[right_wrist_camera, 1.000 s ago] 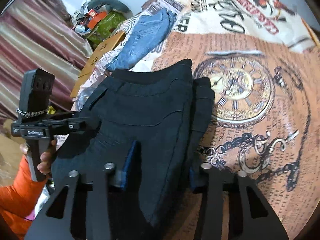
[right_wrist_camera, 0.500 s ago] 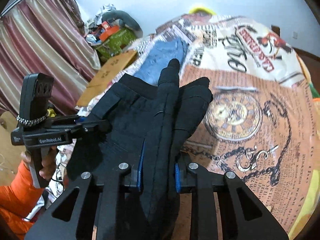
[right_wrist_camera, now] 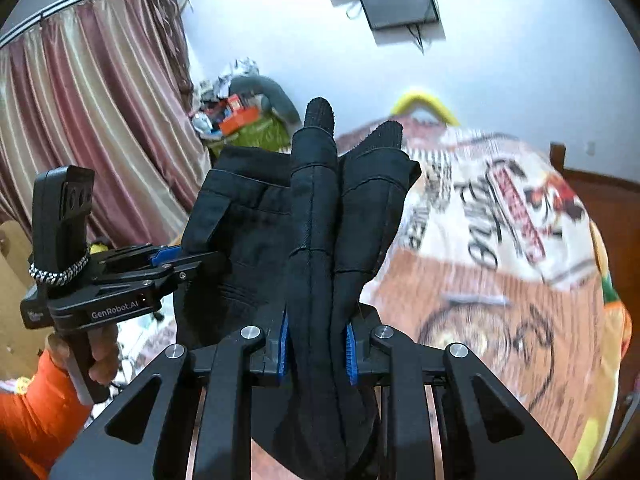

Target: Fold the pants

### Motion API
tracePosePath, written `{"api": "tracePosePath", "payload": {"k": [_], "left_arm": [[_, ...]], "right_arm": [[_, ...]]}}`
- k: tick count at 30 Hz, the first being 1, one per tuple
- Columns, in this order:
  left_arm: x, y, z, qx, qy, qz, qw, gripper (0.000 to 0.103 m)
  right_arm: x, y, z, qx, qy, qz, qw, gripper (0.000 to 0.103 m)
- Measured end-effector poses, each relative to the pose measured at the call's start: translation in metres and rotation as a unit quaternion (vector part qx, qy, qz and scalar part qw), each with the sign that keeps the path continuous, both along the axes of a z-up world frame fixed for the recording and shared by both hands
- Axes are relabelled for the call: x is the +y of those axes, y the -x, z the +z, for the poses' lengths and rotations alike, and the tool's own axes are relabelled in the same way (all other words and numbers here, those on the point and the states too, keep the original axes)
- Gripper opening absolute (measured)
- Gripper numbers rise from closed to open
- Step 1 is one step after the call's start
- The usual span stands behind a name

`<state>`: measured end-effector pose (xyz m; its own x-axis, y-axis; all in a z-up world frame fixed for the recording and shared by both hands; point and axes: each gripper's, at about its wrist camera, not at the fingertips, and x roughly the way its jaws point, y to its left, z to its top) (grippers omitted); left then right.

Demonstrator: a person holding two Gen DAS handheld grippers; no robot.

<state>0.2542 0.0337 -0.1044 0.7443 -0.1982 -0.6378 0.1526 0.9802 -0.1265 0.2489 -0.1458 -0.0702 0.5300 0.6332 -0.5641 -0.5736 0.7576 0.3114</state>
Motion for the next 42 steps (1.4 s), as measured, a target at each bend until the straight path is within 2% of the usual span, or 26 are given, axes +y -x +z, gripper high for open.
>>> {"api": "tracePosePath", "payload": {"k": [3,8,15,21,28,35,39,42], "left_arm": [[0.015,-0.017,0.015,-0.025,-0.006,0.013,0.9996,0.032],[0.04,-0.046,0.021,-0.043,-0.007,0.029,0.9986,0.032],[0.086,-0.104,0.002,-0.035,0.011,0.05,0.9981,0.032],[0.118,-0.156,-0.033,-0.015,0.022,0.06,0.9978,0.032],[0.147,-0.223,-0.1,0.03,0.055,0.057,0.9964,0.032],[0.159,-0.258,-0.164,0.067,0.056,0.07,0.9937,0.032],[0.168,-0.271,-0.183,0.097,0.068,0.08,0.9898,0.032],[0.176,-0.273,-0.187,0.103,0.052,0.104,0.9878,0.032]], "right_arm": [[0.012,-0.014,0.01,-0.018,-0.005,0.0,1.0,0.019],[0.035,-0.049,0.017,-0.03,-0.023,-0.002,0.999,0.019],[0.076,-0.101,0.004,-0.021,-0.021,0.003,1.0,0.019],[0.111,-0.145,-0.03,0.003,-0.01,-0.003,1.0,0.019],[0.136,-0.194,-0.077,0.034,0.016,-0.022,0.999,0.019],[0.152,-0.233,-0.133,0.064,0.058,-0.043,0.995,0.019],[0.15,-0.245,-0.147,0.076,0.064,-0.066,0.993,0.021],[0.148,-0.247,-0.148,0.071,0.095,-0.086,0.989,0.024]]}}
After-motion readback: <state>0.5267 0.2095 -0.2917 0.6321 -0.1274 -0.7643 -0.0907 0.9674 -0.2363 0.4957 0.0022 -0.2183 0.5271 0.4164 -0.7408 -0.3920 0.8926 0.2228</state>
